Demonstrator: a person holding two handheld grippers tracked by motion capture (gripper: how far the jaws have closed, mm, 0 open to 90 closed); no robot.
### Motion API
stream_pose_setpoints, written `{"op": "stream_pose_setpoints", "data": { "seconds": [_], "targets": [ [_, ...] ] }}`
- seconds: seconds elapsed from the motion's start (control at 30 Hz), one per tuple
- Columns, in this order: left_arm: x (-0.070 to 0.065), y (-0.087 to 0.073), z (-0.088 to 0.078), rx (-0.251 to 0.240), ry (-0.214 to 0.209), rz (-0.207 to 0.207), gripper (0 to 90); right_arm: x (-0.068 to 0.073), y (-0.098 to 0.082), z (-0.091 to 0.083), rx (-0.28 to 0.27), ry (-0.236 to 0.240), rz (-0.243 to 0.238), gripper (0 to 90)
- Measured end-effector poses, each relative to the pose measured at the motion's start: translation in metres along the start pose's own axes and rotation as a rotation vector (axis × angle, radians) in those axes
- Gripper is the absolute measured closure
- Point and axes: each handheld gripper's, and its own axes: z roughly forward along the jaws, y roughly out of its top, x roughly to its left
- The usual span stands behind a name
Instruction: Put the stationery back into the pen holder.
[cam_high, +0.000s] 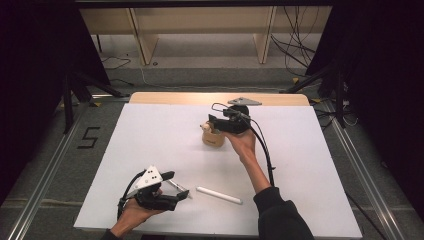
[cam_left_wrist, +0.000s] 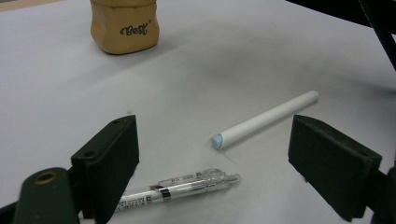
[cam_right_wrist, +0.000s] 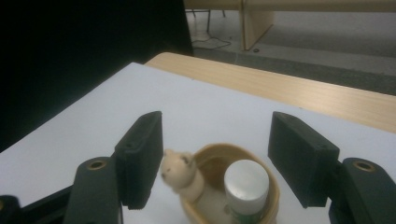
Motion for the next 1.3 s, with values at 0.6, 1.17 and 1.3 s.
{"op": "stream_pose_setpoints", "data": {
  "seconds": [0.6, 1.17, 1.3],
  "targets": [
    [0.001, 0.000, 0.000, 0.002, 0.010, -0.003, 15.8, 0.014, -0.029, -0.061, 0.113, 0.111, -0.109, 30.5],
    [0.004, -0.001, -0.001, -0.006, 0.027, -0.018, 15.6, 0.035, -0.064, -0.080, 0.242, 0.177, -0.206, 30.7],
    [0.004, 0.000, -0.001, -0.009, 0.027, -0.017, 15.5, 0.041, -0.070, -0.079, 0.289, 0.178, -0.243, 30.8]
  ]
}}
